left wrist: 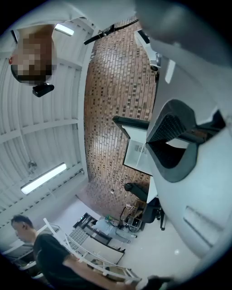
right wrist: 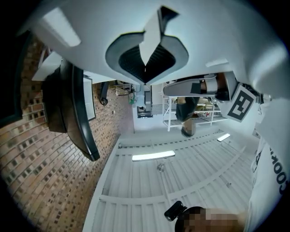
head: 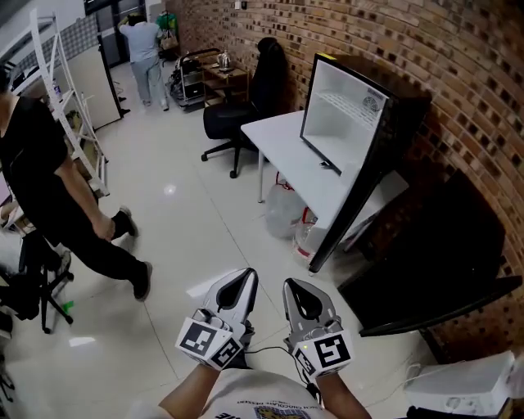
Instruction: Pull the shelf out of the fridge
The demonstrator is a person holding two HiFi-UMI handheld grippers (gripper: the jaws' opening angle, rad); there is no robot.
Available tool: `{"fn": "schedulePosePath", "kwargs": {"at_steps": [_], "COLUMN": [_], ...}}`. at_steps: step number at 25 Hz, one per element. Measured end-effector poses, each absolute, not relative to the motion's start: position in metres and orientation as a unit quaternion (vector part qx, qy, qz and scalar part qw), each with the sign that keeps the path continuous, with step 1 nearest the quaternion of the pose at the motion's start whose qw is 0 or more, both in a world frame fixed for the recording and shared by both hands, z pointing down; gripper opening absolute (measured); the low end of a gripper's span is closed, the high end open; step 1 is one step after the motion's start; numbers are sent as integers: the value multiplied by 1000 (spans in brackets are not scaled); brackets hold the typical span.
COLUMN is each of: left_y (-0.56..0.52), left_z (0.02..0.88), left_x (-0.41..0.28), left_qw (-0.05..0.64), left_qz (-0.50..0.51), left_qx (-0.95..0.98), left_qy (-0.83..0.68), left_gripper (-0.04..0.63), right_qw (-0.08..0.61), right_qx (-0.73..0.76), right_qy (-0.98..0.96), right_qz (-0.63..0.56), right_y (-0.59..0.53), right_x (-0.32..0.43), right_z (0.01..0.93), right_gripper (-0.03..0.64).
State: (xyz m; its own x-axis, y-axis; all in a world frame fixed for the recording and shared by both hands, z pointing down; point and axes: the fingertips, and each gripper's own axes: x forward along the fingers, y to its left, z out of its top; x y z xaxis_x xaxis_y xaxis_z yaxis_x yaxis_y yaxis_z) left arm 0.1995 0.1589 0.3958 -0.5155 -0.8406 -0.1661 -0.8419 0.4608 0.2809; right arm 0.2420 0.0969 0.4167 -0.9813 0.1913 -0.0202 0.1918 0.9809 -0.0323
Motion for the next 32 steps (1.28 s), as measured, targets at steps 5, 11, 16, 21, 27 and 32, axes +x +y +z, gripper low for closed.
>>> {"fn": "schedulePosePath", "kwargs": {"at_steps": [5, 11, 16, 21, 27, 32], "left_y": [146, 127, 115, 112, 102, 86], "left_z": [398, 390, 383, 381, 387, 383], "left_x": [137, 55, -13, -64, -103, -116], "left_qw": [-11, -28, -37, -44, -58, -54], "left_qz": [171, 178, 187, 202, 209, 208], "left_qx": [-519, -558, -590, -614, -633, -652], "left_qy": [838, 810, 785, 762, 744, 727], "left_gripper": [0, 0, 0, 0, 0, 0], "right_qw": [2, -12, -20, -21, -20, -9], "right_qx": [69, 8, -25, -62, -95, -115], "right_qy": [998, 1000, 999, 998, 995, 993], "right_qz": [-12, -10, 4, 19, 29, 22], "right_y": [93, 75, 70, 62, 52, 39], "right_x": [182, 103, 35, -15, -50, -66], "right_z": [417, 412, 401, 394, 392, 389], "right_gripper": [5, 3, 3, 3, 3, 3]}}
